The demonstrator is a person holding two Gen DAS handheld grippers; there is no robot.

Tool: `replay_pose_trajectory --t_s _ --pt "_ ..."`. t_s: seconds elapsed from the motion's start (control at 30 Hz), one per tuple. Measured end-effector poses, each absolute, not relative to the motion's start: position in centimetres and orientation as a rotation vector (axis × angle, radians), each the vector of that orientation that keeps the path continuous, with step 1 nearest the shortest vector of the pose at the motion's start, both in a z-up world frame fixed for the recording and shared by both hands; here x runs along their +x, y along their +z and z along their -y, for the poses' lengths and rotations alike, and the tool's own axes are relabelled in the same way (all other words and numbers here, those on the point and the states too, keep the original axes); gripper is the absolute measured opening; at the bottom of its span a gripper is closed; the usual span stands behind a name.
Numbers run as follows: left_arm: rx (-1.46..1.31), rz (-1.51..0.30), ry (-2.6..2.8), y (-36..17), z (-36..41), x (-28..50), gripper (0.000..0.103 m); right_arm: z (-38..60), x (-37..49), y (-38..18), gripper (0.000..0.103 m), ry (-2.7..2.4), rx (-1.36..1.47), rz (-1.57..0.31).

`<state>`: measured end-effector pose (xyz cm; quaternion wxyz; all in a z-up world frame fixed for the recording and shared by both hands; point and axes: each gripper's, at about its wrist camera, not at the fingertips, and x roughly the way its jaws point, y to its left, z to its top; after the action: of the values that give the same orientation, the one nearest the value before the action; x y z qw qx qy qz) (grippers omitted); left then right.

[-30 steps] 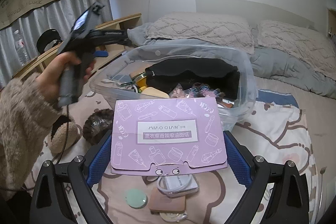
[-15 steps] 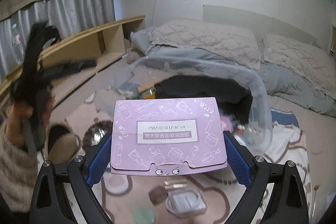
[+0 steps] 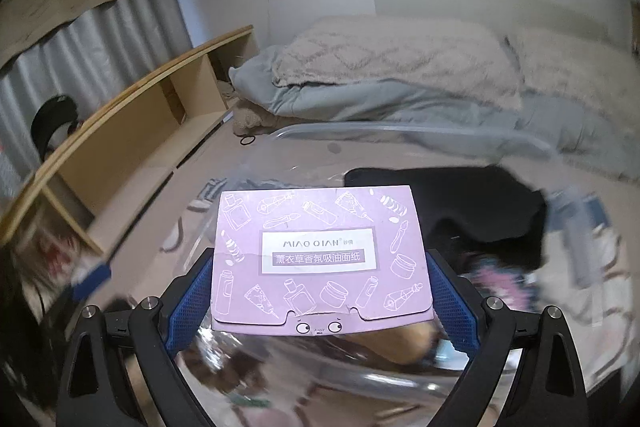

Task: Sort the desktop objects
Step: 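Lower the purple card into the clear box and open the right gripper while the left withdraws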

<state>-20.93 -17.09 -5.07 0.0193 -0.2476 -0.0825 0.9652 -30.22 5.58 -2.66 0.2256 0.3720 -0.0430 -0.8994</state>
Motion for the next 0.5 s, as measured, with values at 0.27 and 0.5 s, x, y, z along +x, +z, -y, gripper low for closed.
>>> replay_pose_trajectory --t_s 0.27,0.5 --pt "-0.766 0.265 3.011 -5.6 18.7 -20.5 0.092 -0.5 -32.8 -5.8 0.097 -2.447 1.090 0.168" --pt "-0.754 0.268 3.011 -5.8 19.3 -20.2 0.092 1.1 -34.2 -7.8 0.103 -2.537 1.160 0.168"
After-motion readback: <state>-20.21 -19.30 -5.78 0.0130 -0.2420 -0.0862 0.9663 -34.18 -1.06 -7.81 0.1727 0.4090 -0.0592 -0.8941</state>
